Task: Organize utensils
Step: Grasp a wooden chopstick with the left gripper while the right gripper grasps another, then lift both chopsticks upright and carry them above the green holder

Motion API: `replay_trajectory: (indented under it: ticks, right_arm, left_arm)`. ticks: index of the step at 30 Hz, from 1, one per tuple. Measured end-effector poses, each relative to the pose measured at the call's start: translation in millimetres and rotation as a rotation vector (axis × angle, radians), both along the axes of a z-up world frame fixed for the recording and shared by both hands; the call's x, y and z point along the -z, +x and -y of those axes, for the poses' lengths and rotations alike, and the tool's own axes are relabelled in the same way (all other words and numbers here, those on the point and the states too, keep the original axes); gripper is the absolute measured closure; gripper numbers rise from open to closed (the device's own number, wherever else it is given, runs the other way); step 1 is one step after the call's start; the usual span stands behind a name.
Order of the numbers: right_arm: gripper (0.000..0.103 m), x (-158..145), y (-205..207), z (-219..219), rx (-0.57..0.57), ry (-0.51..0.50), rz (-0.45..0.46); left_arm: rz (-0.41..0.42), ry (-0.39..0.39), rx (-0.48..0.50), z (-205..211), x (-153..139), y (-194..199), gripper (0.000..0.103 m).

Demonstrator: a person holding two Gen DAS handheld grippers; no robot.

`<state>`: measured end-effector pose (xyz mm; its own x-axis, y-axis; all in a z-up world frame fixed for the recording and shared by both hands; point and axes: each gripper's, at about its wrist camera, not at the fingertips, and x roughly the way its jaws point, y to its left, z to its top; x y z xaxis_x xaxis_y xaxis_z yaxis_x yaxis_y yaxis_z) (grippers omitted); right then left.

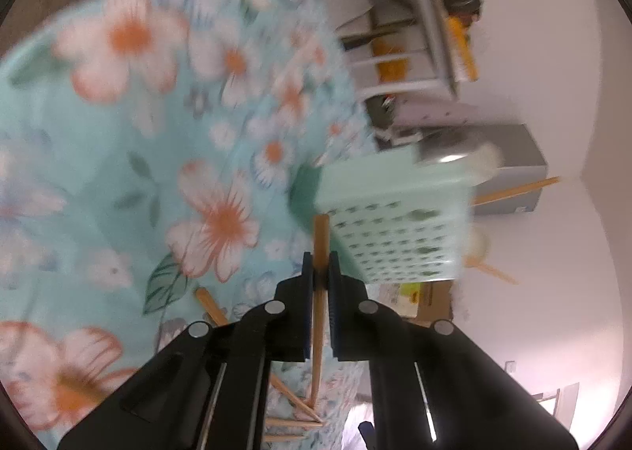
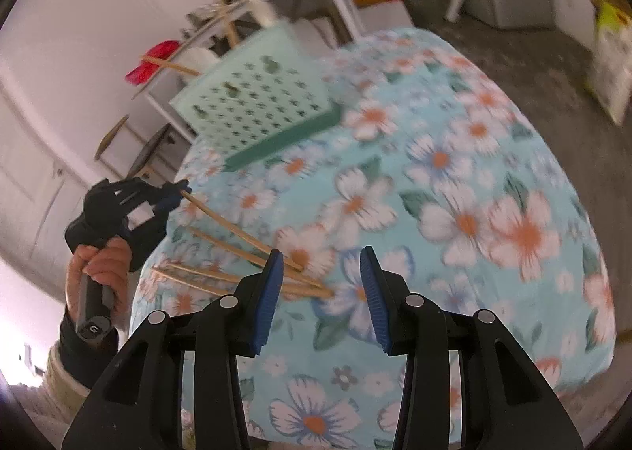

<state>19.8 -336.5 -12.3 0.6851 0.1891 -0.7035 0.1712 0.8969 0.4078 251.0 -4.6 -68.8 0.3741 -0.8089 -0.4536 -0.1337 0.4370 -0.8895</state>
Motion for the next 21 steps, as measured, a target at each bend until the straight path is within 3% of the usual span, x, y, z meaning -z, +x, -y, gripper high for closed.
replay_trajectory:
  ticks: [8, 11, 15, 21]
  right_arm:
    - [0.063, -14.9, 56.6, -50.0, -0.294, -0.045, 0.022]
    - [0.063, -16.1, 85.8, -82.7, -0.431, -0.094, 0.013]
    - [0.066, -9.1, 124.6, -127.7, -0.584, -0.168, -0.002]
    - [0.072, 9.5, 163.0, -168.4, -0.715, -0.252, -0.038]
  left_arm:
    - [0.205, 0.048, -0.106, -56.1, -71.4, -27.1, 0.097]
    - [0.314, 0.164, -0.155, -77.3, -104.1, -43.3, 0.097]
    - [0.395, 0.295, -0.181, -87.8, -127.9, -56.1, 0.097]
    - [0.499, 0.439, -0.208, -95.8, -151.9, -74.3, 0.097]
